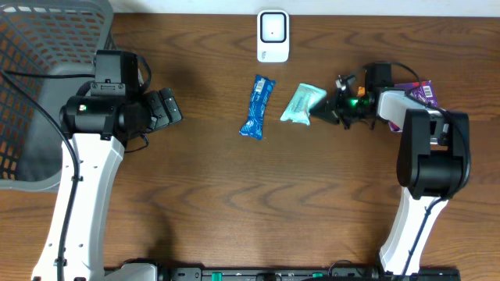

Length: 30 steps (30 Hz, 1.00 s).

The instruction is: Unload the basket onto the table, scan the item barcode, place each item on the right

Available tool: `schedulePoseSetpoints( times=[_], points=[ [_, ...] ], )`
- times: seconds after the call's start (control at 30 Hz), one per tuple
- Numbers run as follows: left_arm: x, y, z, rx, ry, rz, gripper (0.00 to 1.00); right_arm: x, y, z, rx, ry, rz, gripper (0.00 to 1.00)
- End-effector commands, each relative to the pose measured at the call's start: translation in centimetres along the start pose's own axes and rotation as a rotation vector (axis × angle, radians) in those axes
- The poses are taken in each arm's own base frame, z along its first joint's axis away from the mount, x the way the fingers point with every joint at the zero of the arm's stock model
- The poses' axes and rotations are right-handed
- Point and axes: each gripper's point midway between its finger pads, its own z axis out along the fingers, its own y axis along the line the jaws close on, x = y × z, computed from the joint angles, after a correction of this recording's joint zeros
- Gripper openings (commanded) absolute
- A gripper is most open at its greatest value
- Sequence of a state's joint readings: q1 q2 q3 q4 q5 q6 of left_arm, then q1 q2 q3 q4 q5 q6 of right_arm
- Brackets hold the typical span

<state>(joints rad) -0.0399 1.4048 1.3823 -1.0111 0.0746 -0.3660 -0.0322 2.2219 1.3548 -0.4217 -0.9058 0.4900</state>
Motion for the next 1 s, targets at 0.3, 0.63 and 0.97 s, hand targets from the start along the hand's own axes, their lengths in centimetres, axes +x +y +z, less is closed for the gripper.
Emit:
schedulePoseSetpoints(
  times=[0.3, 0.63, 0.97],
  points=[
    [-0.2, 0.2, 0.0, -0.012, -0.006, -0.004, 0.98, -2.1, 5.3, -9.7, 0.337, -0.32, -0.238, 0.01],
    [-0.2, 0.2, 0.0, -0.012, -0.005, -0.004, 0.98, -1.9, 8.8, -4.0, 0.334, -0.333, -0.423, 0.01],
    [-0.2, 0.2, 0.0, -0.012, -0.005, -0.004, 0.98, -0.6, 1.0, 0.1, 0.64, -0.262, -0.312, 0.01]
  ],
)
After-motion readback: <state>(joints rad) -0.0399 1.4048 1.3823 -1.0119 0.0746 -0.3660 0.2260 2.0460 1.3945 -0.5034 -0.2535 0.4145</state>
